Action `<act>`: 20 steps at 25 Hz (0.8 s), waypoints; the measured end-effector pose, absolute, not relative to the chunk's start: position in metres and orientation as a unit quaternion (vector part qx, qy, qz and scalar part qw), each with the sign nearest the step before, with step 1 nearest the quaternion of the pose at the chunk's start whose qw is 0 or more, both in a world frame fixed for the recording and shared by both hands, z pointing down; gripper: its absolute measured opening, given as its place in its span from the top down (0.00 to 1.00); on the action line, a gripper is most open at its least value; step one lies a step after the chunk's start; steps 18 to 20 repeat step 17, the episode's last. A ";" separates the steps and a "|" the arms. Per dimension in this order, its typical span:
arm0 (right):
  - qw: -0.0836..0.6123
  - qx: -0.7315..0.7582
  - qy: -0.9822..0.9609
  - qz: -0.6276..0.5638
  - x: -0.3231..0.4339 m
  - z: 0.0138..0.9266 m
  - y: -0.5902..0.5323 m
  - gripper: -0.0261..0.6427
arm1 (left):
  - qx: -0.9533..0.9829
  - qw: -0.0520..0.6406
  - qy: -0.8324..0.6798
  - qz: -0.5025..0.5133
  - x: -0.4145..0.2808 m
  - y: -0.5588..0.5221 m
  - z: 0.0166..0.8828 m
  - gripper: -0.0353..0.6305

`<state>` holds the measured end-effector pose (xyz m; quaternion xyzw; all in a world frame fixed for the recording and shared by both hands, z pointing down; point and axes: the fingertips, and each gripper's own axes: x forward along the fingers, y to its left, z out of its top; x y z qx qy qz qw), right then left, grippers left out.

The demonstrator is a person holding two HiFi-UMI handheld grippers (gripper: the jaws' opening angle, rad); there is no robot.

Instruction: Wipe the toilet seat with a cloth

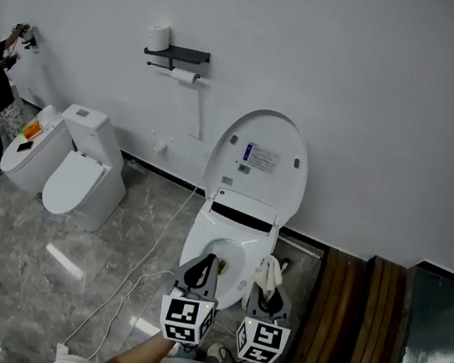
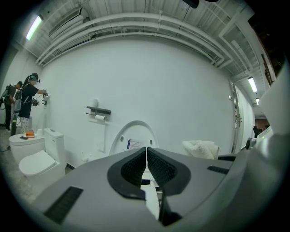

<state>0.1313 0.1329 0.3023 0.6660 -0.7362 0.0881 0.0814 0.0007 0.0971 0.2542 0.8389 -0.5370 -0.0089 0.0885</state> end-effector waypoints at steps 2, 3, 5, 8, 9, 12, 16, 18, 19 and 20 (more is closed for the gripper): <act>0.083 0.666 -0.736 0.088 0.131 0.302 0.134 0.81 | 0.838 0.087 -0.539 -0.009 -0.001 0.098 0.254 0.92; 0.084 0.666 -0.736 0.088 0.131 0.302 0.133 0.81 | 0.838 0.087 -0.539 -0.008 -0.001 0.099 0.254 0.92; 0.086 0.665 -0.737 0.088 0.130 0.301 0.132 0.81 | 0.837 0.087 -0.540 -0.007 -0.001 0.098 0.253 0.92; 0.087 0.664 -0.738 0.089 0.130 0.301 0.133 0.81 | 0.838 0.088 -0.539 -0.004 -0.001 0.098 0.255 0.92; 0.087 0.664 -0.738 0.088 0.130 0.301 0.133 0.81 | 0.838 0.087 -0.539 -0.004 -0.001 0.098 0.255 0.92; 0.090 0.664 -0.738 0.086 0.128 0.302 0.132 0.81 | 0.838 0.086 -0.539 -0.004 -0.003 0.096 0.255 0.92; 0.092 0.665 -0.736 0.086 0.130 0.304 0.130 0.81 | 0.839 0.085 -0.538 -0.005 -0.002 0.092 0.255 0.92; 0.093 0.666 -0.736 0.087 0.131 0.305 0.129 0.81 | 0.839 0.085 -0.537 -0.005 -0.002 0.092 0.255 0.92; 0.093 0.666 -0.736 0.087 0.131 0.305 0.129 0.81 | 0.839 0.085 -0.537 -0.005 -0.002 0.092 0.255 0.92; 0.093 0.666 -0.736 0.087 0.131 0.305 0.129 0.81 | 0.839 0.085 -0.537 -0.005 -0.002 0.092 0.255 0.92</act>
